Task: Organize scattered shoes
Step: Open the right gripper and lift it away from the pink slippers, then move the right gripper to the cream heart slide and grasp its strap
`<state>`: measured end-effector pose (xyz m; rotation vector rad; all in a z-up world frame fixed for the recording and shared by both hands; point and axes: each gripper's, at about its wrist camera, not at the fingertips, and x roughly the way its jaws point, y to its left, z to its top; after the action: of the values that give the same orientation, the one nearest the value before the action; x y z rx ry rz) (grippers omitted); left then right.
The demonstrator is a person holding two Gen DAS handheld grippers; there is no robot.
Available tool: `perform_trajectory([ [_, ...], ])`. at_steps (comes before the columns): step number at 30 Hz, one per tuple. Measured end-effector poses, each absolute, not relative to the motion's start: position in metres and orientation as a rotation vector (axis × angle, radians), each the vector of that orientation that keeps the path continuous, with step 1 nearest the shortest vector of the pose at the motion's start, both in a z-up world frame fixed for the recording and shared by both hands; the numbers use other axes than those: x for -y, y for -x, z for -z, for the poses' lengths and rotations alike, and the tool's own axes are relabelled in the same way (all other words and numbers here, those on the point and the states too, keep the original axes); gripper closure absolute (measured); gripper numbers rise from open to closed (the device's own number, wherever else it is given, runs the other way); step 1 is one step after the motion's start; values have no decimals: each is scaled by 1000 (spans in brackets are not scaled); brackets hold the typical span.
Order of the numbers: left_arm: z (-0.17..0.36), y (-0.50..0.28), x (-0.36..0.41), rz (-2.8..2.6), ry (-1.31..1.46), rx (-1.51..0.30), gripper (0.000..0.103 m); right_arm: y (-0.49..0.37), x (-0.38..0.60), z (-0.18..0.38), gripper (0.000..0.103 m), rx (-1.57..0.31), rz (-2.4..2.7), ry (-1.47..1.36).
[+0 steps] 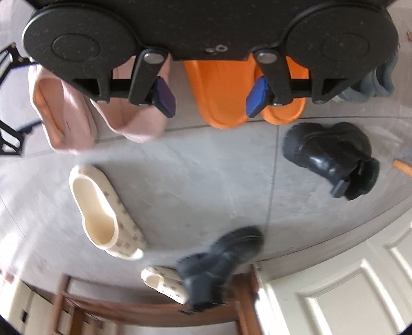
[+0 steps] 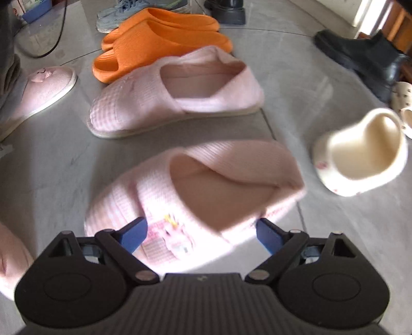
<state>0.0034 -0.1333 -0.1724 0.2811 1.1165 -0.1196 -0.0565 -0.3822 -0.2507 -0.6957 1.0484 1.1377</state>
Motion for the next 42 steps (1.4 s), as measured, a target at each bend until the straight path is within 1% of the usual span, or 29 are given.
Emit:
perform_trajectory([
  [10, 173, 1, 113, 86, -274, -1143, 42, 37, 335, 252, 8, -997, -1218, 666],
  [16, 170, 1, 111, 96, -281, -1134, 42, 39, 334, 250, 8, -997, -1192, 678],
  [19, 168, 1, 116, 107, -295, -1107, 42, 41, 343, 225, 9, -992, -1088, 655],
  [23, 169, 2, 133, 80, -336, -1092, 41, 47, 342, 181, 7, -925, -946, 512],
  [25, 168, 3, 137, 81, -341, -1090, 41, 53, 331, 165, 7, -919, -791, 475],
  [32, 159, -13, 147, 136, -281, -1061, 41, 50, 333, 140, 7, -917, -433, 337],
  [35, 154, -22, 151, 156, -267, -1034, 41, 37, 352, 132, 6, -892, -251, 212],
  [37, 151, -27, 152, 167, -267, -1015, 41, 30, 369, 125, 6, -838, -149, 107],
  [42, 149, -37, 149, 178, -255, -986, 41, 4, 374, 116, 6, -766, -46, 58],
])
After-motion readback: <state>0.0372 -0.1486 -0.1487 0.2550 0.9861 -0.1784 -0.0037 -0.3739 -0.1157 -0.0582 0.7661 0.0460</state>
